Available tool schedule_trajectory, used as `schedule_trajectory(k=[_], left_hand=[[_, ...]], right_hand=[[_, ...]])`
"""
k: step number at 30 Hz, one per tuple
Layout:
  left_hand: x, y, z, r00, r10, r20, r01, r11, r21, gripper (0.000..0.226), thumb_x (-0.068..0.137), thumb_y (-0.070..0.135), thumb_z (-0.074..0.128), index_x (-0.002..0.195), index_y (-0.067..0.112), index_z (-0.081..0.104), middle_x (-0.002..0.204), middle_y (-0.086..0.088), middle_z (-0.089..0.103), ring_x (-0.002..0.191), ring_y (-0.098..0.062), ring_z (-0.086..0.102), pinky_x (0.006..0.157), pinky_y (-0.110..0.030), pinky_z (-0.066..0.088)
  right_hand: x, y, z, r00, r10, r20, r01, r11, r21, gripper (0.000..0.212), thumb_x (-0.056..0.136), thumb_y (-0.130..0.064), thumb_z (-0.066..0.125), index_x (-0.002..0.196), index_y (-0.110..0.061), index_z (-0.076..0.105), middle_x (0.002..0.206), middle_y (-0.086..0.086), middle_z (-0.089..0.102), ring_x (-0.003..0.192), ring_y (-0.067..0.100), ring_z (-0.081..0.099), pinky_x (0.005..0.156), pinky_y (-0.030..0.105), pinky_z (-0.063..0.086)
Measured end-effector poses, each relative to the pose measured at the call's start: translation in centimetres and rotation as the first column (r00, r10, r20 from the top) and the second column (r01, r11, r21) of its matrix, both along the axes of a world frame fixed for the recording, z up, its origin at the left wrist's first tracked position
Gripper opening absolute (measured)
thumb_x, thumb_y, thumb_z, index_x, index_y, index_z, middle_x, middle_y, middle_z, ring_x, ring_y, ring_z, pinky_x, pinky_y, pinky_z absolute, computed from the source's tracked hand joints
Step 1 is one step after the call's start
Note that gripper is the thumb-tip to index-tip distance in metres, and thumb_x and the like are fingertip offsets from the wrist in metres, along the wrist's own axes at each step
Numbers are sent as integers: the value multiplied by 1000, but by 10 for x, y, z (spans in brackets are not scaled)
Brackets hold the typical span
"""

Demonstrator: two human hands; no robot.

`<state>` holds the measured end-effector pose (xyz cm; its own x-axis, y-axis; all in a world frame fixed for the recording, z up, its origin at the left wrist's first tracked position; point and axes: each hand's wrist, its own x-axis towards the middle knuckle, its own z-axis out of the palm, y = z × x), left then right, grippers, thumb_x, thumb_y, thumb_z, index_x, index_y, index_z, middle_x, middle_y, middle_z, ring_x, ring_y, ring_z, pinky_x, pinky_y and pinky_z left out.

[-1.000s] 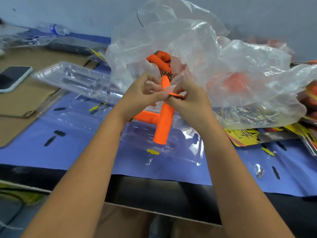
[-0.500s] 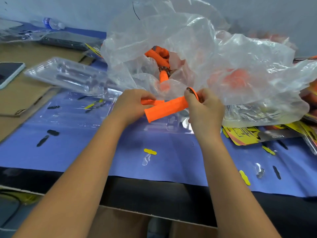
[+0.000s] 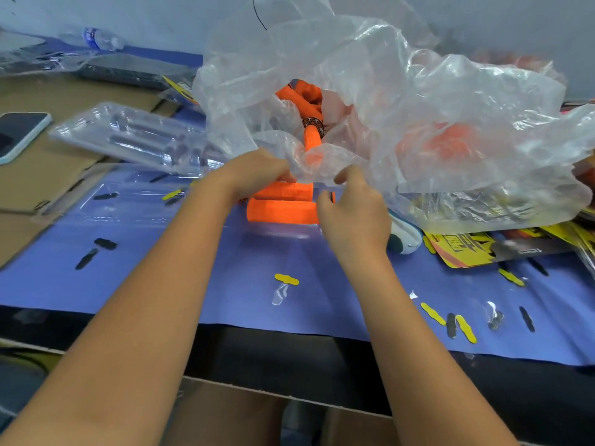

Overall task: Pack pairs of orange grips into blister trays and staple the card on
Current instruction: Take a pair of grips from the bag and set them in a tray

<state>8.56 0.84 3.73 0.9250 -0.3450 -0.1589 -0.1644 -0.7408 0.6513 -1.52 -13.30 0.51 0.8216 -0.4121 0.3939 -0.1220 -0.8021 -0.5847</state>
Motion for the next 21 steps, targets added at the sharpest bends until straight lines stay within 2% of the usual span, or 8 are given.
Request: schedule_trajectory(k=[3,5,8,10,14,16,18,21], left_hand=[[-6,1,-12,993,-9,118,17,997,-72,25,85,34,56,73,12,60,73,-6,56,72,-19,48,68,-34,43],[-15,-3,-19,975,-16,222,21,1000,-20,24,83,32,47,81,16,64,83,-9,65,80,-21,54,81,-38,48],[-25,-20,-32,897,32,442,-122,977,177,28,88,18,42,105,19,65,111,-5,67,108,-27,57,114,-49,22],[-34,-34,-41,840,66,539,-217,951,222,27,93,20,39,106,16,63,113,-5,64,112,-28,55,115,-55,8],[-44,-42,-56,766,5,642,-223,939,260,35,99,34,34,114,18,62,119,-5,59,112,-28,51,108,-47,25],[-44,-41,-54,774,-21,633,-207,936,283,33,99,30,36,120,19,59,124,-6,56,115,-29,49,106,-46,27],[-46,-45,-48,795,-18,606,-205,933,297,34,95,22,41,126,21,56,127,-6,55,120,-30,46,107,-49,25],[-62,-65,-34,774,9,633,-167,967,190,45,84,12,48,127,23,57,126,-4,57,121,-29,46,107,-48,28]], right_hand=[[3,1,-5,999,-8,-42,9,1000,17,13,91,-22,51,97,-12,55,72,2,53,75,31,48,59,33,30],[6,1,-7,997,-17,-70,16,1000,-11,13,92,-20,50,96,-10,56,85,10,62,77,32,49,59,33,28],[11,-1,-10,993,-2,-118,-8,997,-78,12,95,-19,47,98,-8,53,95,15,65,83,33,54,59,33,24],[14,-4,-8,990,48,-134,-59,995,-76,13,97,-24,48,92,-12,51,90,10,63,79,29,50,60,32,26],[11,-19,6,988,113,-102,-102,989,109,41,93,-31,50,57,-15,37,53,-2,38,54,18,33,50,32,22],[4,-32,11,998,60,11,-61,974,219,41,92,-26,49,56,-11,36,52,1,32,53,18,28,50,34,21],[-5,-52,13,994,-32,102,1,959,284,34,91,-22,49,61,-6,46,55,6,39,58,22,33,53,37,26],[-21,-90,13,984,-147,102,110,948,298,32,86,-25,47,76,3,60,73,23,60,73,41,51,60,44,42]])
